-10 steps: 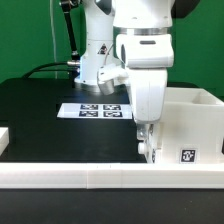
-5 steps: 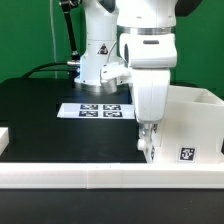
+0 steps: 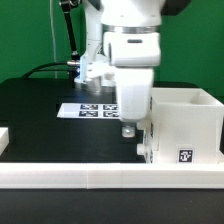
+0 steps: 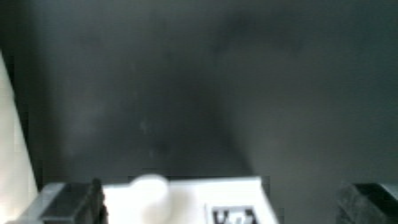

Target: Assemble drawer

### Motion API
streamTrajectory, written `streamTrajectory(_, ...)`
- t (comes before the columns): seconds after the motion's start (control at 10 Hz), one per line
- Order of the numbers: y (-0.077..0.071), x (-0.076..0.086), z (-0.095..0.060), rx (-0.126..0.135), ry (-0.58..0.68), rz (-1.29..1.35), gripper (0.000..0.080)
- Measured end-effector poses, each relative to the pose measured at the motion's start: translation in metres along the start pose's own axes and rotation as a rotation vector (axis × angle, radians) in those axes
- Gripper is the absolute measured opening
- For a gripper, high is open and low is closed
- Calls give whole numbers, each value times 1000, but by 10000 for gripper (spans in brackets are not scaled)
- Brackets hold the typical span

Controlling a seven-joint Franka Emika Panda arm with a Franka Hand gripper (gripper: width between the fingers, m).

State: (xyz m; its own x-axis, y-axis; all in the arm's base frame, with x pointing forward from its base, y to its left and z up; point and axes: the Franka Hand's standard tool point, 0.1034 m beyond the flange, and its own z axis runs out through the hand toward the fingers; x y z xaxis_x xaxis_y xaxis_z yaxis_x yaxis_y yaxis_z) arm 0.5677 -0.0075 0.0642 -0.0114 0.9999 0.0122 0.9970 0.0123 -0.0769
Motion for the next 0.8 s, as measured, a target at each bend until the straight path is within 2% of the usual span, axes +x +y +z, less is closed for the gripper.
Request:
streamTrajectory(0.2, 1, -18, -7, -7, -4, 9, 649)
streamTrajectory(0.8, 0, -17, -4, -2, -2, 9, 649)
